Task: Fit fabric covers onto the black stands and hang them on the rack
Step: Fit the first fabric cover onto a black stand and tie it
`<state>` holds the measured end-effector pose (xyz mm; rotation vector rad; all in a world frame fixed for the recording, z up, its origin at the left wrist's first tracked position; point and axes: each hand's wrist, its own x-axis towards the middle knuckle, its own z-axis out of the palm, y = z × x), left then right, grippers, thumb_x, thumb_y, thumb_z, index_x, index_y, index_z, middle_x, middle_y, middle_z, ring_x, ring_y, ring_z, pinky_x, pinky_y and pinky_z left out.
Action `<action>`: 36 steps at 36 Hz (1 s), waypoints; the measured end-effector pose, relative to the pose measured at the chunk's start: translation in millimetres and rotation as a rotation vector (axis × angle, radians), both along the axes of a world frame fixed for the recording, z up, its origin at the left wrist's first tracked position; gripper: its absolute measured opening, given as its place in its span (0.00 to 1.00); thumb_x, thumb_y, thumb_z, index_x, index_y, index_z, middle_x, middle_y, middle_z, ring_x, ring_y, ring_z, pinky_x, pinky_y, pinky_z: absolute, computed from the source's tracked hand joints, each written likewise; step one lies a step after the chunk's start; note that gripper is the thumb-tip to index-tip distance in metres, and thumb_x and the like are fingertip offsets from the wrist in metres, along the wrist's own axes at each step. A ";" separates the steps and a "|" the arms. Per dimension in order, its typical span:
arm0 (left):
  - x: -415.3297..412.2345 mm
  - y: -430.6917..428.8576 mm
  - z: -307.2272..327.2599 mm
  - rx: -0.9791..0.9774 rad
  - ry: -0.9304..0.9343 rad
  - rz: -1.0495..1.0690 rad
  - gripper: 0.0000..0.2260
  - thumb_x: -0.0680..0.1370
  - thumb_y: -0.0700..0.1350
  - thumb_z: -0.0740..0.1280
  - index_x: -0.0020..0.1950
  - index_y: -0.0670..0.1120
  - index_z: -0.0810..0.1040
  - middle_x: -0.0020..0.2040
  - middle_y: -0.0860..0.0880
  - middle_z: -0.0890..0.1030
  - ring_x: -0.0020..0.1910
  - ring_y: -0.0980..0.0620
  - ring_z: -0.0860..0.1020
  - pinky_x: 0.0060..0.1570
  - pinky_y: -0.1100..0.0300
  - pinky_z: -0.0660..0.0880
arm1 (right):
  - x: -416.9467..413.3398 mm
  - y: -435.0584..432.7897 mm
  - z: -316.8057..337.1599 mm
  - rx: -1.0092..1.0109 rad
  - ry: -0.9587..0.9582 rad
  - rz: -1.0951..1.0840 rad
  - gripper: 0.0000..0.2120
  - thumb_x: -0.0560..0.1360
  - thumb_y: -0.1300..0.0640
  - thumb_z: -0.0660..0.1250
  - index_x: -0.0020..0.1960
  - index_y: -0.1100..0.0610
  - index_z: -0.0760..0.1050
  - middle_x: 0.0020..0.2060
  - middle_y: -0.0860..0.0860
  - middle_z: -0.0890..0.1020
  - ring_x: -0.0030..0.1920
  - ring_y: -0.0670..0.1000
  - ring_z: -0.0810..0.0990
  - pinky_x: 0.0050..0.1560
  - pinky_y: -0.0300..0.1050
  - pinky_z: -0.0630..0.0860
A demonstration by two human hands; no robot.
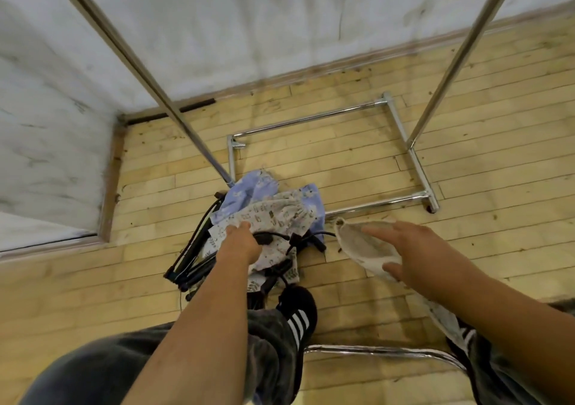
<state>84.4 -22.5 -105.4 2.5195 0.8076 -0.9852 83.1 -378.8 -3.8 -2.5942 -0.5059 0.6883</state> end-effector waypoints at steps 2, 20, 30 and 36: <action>6.3 3.9 -10.5 -0.002 -0.003 -0.022 0.30 0.80 0.45 0.68 0.81 0.49 0.60 0.77 0.40 0.59 0.70 0.37 0.71 0.67 0.46 0.73 | -1.2 -1.8 -1.1 -0.023 0.020 -0.003 0.40 0.74 0.53 0.76 0.79 0.35 0.61 0.72 0.40 0.73 0.64 0.45 0.74 0.66 0.44 0.73; 10.7 6.9 -24.4 0.010 -0.138 0.073 0.08 0.76 0.39 0.72 0.54 0.45 0.85 0.50 0.42 0.84 0.44 0.45 0.78 0.44 0.55 0.75 | 3.6 0.4 2.5 -0.067 0.148 -0.024 0.41 0.76 0.46 0.74 0.80 0.34 0.54 0.42 0.35 0.65 0.42 0.37 0.66 0.52 0.36 0.68; 30.9 -22.9 86.9 -0.018 -0.178 -0.066 0.13 0.78 0.44 0.72 0.62 0.47 0.84 0.53 0.45 0.82 0.47 0.48 0.79 0.47 0.58 0.74 | -6.0 -4.8 29.8 -0.011 0.104 -0.053 0.42 0.75 0.50 0.76 0.80 0.36 0.57 0.53 0.42 0.73 0.51 0.44 0.71 0.57 0.40 0.74; 35.6 -48.2 155.2 -0.165 -0.332 0.031 0.07 0.78 0.42 0.72 0.56 0.46 0.80 0.45 0.45 0.86 0.41 0.50 0.86 0.53 0.50 0.83 | -9.0 -11.5 60.6 0.035 0.044 -0.078 0.41 0.75 0.49 0.76 0.81 0.39 0.59 0.43 0.37 0.66 0.48 0.41 0.67 0.50 0.36 0.66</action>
